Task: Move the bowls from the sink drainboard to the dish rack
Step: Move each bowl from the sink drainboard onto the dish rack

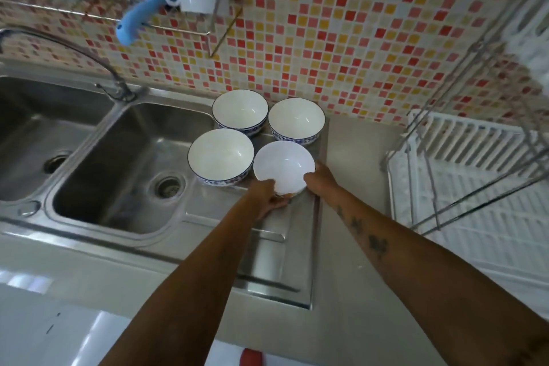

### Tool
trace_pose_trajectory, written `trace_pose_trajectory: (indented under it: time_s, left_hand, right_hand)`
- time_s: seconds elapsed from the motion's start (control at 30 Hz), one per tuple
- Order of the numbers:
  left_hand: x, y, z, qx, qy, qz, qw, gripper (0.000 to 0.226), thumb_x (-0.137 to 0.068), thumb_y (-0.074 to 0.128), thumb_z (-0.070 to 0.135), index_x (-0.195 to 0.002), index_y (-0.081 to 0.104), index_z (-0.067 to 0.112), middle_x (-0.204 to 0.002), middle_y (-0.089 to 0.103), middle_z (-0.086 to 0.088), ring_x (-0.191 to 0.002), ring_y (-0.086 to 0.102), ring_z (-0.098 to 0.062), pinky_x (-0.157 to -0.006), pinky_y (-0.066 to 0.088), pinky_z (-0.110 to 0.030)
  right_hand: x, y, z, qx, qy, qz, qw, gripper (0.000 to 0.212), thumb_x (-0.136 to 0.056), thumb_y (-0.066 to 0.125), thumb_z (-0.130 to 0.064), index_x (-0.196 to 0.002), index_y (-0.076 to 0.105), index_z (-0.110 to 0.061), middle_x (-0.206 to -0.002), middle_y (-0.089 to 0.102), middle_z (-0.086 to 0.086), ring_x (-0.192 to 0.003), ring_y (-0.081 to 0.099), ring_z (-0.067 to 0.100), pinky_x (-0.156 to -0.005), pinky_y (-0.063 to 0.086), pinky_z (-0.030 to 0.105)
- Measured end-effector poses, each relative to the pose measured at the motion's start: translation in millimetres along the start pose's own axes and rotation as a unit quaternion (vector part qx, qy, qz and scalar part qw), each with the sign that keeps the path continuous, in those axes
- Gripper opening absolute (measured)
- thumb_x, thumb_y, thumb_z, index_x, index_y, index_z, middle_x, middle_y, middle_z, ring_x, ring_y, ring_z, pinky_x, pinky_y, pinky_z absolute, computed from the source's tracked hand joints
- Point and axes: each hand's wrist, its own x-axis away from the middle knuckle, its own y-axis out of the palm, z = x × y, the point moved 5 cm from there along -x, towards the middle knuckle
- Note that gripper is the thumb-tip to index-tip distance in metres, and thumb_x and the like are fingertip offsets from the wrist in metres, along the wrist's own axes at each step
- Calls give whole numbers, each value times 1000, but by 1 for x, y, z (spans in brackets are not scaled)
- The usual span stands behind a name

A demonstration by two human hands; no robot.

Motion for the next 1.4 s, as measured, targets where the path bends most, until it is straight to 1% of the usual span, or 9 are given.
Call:
trace_pose_trajectory:
  time_s: [0.27, 0.43, 0.53, 0.63, 0.73, 0.93, 1.1, 1.3, 1.4]
  left_hand:
    - [-12, -4, -4, -4, 19, 22, 1000, 59, -93, 25, -6, -149, 26, 13, -150, 36, -23, -129, 46, -49, -86, 50, -50]
    - [10, 7, 11, 1, 78, -32, 996, 76, -71, 44, 4, -144, 32, 20, -143, 45, -18, -124, 50, -47, -70, 61, -51]
    - [38, 22, 41, 28, 123, -38, 991, 61, -85, 54, 14, -141, 33, 24, -144, 44, -23, -123, 52, -47, -85, 54, -63]
    - [90, 55, 90, 51, 192, -126, 972, 53, -99, 38, 47, -147, 33, 26, -143, 48, -19, -120, 56, -36, -87, 56, -58]
    - [154, 99, 143, 66, 218, -218, 949, 68, -90, 27, 68, -145, 39, 30, -140, 52, -12, -119, 55, -35, -87, 52, -59]
    - [273, 208, 205, 1, 305, -340, 890, 59, -92, 32, 64, -135, 54, 30, -138, 58, -10, -122, 57, -38, -99, 46, -60]
    - [301, 304, 171, -58, 264, -418, 867, 63, -90, 37, 67, -138, 52, 30, -140, 57, -12, -121, 59, -40, -98, 47, -60]
    - [300, 388, 103, -71, 191, -469, 860, 58, -91, 39, 65, -133, 56, 29, -138, 57, -16, -123, 56, -44, -101, 44, -63]
    - [303, 427, 79, -88, 157, -500, 847, 58, -91, 39, 65, -134, 54, 30, -142, 54, -17, -127, 53, -45, -105, 39, -64]
  right_hand:
    - [11, 2, -2, -4, -13, 4, 1000, 55, -84, 45, -2, -140, 42, -7, -139, 52, 17, -126, 50, 35, -92, 40, 28]
    - [28, -12, -19, -54, -34, 7, 998, 54, -87, 41, 0, -140, 42, -10, -139, 52, 14, -125, 50, 33, -78, 47, 24]
    - [52, -30, -60, -103, -83, 27, 991, 53, -90, 40, -1, -140, 39, -14, -138, 51, 11, -124, 50, 30, -76, 56, 31]
    - [84, -62, -110, -117, -153, 69, 979, 55, -91, 41, -3, -143, 36, -17, -139, 49, 10, -124, 50, 29, -94, 49, 38]
    - [131, -113, -162, -145, -241, 108, 954, 57, -90, 39, 1, -143, 35, -16, -139, 48, 10, -123, 49, 28, -89, 48, 35]
    - [258, -252, -227, -141, -404, 210, 879, 62, -86, 35, 6, -143, 31, -16, -143, 40, 11, -124, 45, 28, -84, 41, 26]
    - [313, -347, -189, -123, -416, 277, 857, 64, -80, 35, 9, -136, 40, -20, -126, 49, 3, -113, 50, 21, -71, 44, 23]
    - [326, -417, -108, -116, -331, 337, 874, 68, -88, 31, 5, -150, 25, -22, -153, 33, 7, -136, 37, 29, -91, 40, 35]
    - [335, -452, -75, -136, -314, 369, 864, 66, -86, 32, 4, -146, 32, -25, -143, 42, 7, -124, 45, 28, -85, 47, 40]
